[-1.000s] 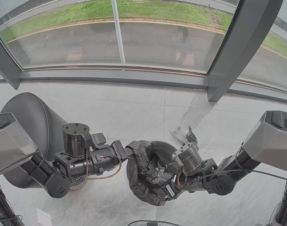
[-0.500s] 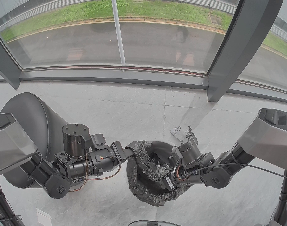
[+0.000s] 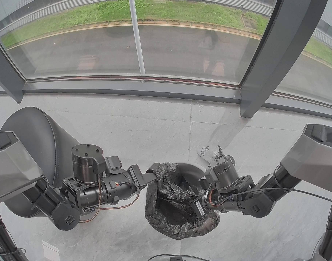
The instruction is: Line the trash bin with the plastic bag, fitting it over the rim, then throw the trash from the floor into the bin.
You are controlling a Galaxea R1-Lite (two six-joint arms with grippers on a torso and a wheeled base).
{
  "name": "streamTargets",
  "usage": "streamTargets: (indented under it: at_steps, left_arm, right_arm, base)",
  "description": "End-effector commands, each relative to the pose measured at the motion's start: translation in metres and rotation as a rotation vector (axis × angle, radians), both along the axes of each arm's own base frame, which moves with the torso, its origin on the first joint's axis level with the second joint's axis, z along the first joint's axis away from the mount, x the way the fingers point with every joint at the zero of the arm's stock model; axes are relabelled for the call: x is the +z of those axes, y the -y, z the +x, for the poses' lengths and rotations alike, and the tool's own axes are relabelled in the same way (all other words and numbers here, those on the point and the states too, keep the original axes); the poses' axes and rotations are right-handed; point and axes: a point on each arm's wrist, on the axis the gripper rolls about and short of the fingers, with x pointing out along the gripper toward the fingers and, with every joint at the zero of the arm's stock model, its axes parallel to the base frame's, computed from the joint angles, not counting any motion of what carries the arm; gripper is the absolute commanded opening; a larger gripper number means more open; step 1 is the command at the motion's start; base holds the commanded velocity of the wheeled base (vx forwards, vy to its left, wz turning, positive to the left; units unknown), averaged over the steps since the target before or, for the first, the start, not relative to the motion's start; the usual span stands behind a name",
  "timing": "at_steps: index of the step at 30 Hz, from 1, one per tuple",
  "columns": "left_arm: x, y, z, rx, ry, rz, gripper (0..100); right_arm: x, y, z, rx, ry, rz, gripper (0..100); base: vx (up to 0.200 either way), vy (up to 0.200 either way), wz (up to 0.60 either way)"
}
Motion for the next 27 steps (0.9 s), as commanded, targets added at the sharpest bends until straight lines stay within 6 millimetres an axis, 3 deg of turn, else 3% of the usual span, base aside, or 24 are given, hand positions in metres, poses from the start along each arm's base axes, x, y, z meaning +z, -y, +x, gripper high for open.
streamTargets:
  at_steps: [1, 4, 8, 14, 27]
  left_arm:
    - [-0.001, -0.001, -0.003, -0.004, -0.002, 0.008, 0]
    - [-0.004, -0.001, -0.006, -0.014, 0.005, 0.03, 0]
    - [-0.025, -0.005, -0.005, -0.031, 0.094, 0.205, 0]
    - [-0.047, -0.007, 0.007, 0.084, 0.287, 0.417, 0]
    - [-0.052, -0.004, 0.008, 0.044, 0.318, 0.444, 0]
  right_arm:
    - [0.015, 0.007, -0.008, 0.0, 0.028, 0.023, 0]
    - [0.023, 0.01, -0.011, -0.002, 0.045, 0.035, 0]
    - [0.043, 0.025, -0.011, -0.031, 0.09, 0.059, 0]
    - [0.047, 0.038, -0.011, -0.068, 0.096, 0.059, 0]
    - [0.05, 0.061, 0.024, -0.192, 0.141, 0.059, 0]
  base:
    - [0.0, 0.0, 0.0]
    - [0.0, 0.0, 0.0]
    - [0.0, 0.0, 0.0]
    - [0.0, 0.0, 0.0]
    - [0.0, 0.0, 0.0]
